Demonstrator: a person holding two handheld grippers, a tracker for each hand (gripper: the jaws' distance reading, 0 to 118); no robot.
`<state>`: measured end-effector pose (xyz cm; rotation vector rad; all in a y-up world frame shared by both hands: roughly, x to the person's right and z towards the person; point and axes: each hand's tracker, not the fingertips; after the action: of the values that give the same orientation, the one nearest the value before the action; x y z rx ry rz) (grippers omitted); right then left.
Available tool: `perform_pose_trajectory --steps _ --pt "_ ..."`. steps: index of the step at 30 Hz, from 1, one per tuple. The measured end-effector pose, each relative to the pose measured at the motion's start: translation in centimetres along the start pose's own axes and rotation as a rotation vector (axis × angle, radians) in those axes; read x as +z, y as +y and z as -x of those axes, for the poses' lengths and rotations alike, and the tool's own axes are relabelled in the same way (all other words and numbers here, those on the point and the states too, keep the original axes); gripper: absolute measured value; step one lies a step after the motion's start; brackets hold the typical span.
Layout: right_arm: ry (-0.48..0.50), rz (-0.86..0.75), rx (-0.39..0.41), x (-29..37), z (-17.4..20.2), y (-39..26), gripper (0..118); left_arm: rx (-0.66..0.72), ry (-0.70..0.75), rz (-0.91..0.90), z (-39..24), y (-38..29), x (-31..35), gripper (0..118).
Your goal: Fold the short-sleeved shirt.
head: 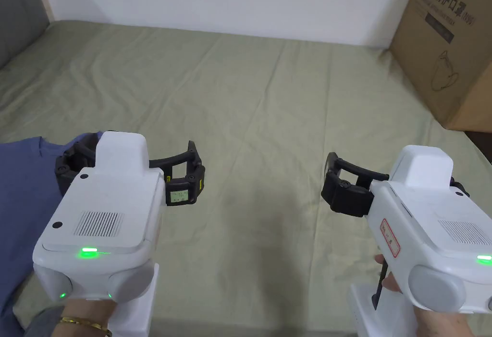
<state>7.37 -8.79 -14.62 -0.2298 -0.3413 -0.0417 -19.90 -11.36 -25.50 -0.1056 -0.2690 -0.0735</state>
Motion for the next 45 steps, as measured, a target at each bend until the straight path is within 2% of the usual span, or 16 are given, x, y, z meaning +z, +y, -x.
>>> perform_pose_trajectory --steps 9,10,11,12,13,14,19,45 --pt "0.017 -0.008 0.021 -0.2 0.3 0.0 111 -0.015 -0.014 -0.008 -0.3 0.6 0.2 117" --pt "0.018 -0.01 0.034 -0.4 0.2 -0.1 106 -0.018 -0.012 -0.008 -0.4 0.8 0.3 108" --pt "0.02 -0.013 0.042 -0.4 0.3 -0.1 91 -0.018 -0.01 -0.01 -0.5 1.0 0.4 74" --pt "0.023 -0.018 0.048 -0.3 0.3 -0.1 70 -0.022 -0.007 -0.014 -0.5 1.1 0.6 36" --pt "0.024 -0.021 0.048 -0.3 0.4 0.0 39 -0.027 -0.006 -0.017 -0.6 1.2 0.7 5" --pt "0.028 -0.021 0.045 -0.3 0.3 0.0 0 -0.033 -0.002 -0.012 -0.6 1.4 0.6 0" --pt "0.02 0.012 -0.011 -0.8 0.1 0.0 0 -0.008 -0.037 0.03 0.3 1.2 0.6 0" --pt "0.024 0.04 0.016 -0.1 0.0 -0.1 0 -0.012 -0.021 0.03 0.1 1.0 -0.2 0"
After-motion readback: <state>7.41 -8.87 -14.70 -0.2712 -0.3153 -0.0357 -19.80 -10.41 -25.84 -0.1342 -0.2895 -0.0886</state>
